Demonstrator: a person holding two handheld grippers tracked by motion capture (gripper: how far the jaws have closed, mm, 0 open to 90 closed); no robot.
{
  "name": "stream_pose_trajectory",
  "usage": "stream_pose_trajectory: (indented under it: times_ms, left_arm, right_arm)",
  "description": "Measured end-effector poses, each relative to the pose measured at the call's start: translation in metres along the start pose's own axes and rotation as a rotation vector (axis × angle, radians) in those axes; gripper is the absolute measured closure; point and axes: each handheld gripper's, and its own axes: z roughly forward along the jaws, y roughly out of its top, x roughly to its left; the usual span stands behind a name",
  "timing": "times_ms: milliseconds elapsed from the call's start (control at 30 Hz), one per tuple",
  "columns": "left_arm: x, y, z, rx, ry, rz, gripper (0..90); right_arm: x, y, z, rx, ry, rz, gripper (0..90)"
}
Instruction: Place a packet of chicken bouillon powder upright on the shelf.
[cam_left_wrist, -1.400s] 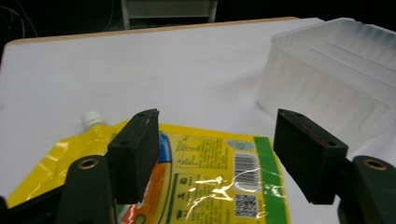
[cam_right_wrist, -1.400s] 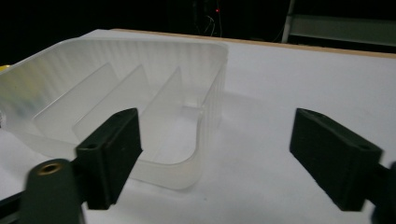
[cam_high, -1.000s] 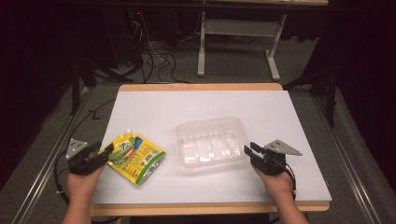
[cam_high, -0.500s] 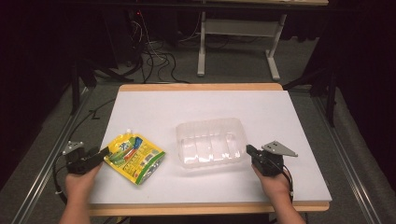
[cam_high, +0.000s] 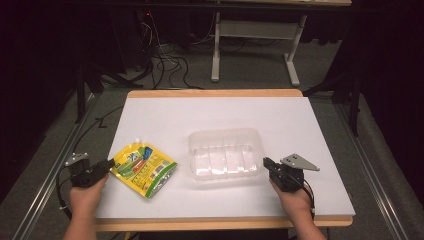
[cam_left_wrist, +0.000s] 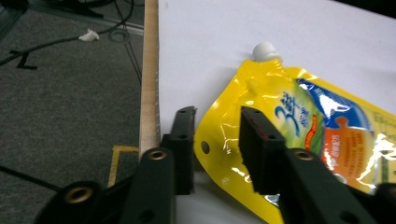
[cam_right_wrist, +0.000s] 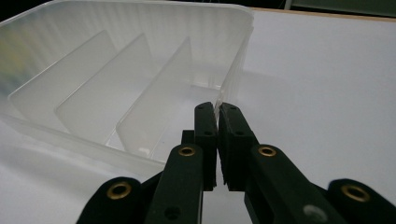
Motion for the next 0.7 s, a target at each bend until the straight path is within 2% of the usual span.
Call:
stream_pose_trajectory:
  times_ms: [100, 133, 167, 200, 267, 300, 333, 367, 400, 433, 467, 567, 600, 633, 667, 700]
  left_arm:
    - [-0.002, 0.001, -0.003, -0.008, -0.002, 0.012, 77.6]
    - [-0.003, 0.001, -0.004, -0.007, -0.002, 0.015, 85.8]
    - [-0.003, 0.002, -0.005, -0.01, -0.001, 0.022, 85.8]
    - [-0.004, 0.003, -0.007, -0.023, -0.017, 0.029, 90.0]
    - [-0.009, 0.006, -0.011, -0.041, -0.017, 0.05, 90.0]
    - [-0.016, 0.01, -0.016, -0.078, -0.03, 0.067, 90.0]
    - [-0.016, 0.01, -0.016, -0.078, -0.03, 0.067, 90.0]
    - [-0.02, 0.013, -0.02, -0.103, -0.039, 0.076, 90.0]
    - [-0.031, 0.019, -0.029, -0.142, -0.058, 0.105, 90.0]
    - [-0.031, 0.019, -0.029, -0.142, -0.058, 0.105, 90.0]
    - [-0.044, 0.025, -0.038, -0.191, -0.069, 0.131, 90.0]
    - [-0.062, 0.033, -0.051, -0.258, -0.097, 0.17, 90.0]
    - [-0.062, 0.033, -0.051, -0.258, -0.097, 0.17, 90.0]
    - [-0.075, 0.038, -0.058, -0.296, -0.116, 0.192, 90.0]
    - [-0.075, 0.038, -0.058, -0.296, -0.116, 0.192, 90.0]
    - [-0.08, 0.041, -0.06, -0.311, -0.123, 0.202, 90.0]
  right_arm:
    - [0.0, 0.0, 0.0, -0.001, 0.002, -0.001, 87.3]
    - [0.0, 0.0, 0.0, -0.001, 0.002, -0.001, 87.3]
    - [0.0, 0.0, 0.0, -0.001, 0.002, -0.001, 87.3]
    - [0.0, 0.0, 0.0, -0.001, 0.001, -0.002, 87.3]
    - [0.0, 0.0, 0.0, -0.001, 0.002, -0.003, 87.3]
    - [-0.001, 0.0, 0.0, 0.0, 0.002, -0.003, 87.3]
    - [-0.001, 0.0, 0.0, 0.0, 0.002, -0.003, 87.3]
    - [-0.001, 0.0, 0.0, 0.0, 0.003, -0.003, 87.3]
    - [0.0, 0.0, 0.0, -0.001, 0.002, -0.002, 87.3]
    - [0.0, 0.0, 0.0, -0.001, 0.002, -0.002, 87.3]
    - [-0.001, 0.0, 0.0, -0.001, 0.002, -0.004, 87.3]
    - [0.0, 0.0, 0.0, -0.001, 0.001, -0.003, 87.3]
    - [0.0, 0.0, 0.0, -0.001, 0.001, -0.003, 87.3]
    - [0.0, 0.0, 0.0, -0.002, 0.001, -0.003, 87.3]
    - [0.0, 0.0, 0.0, -0.002, 0.001, -0.003, 87.3]
    - [0.0, 0.0, 0.0, -0.002, 0.001, -0.003, 87.3]
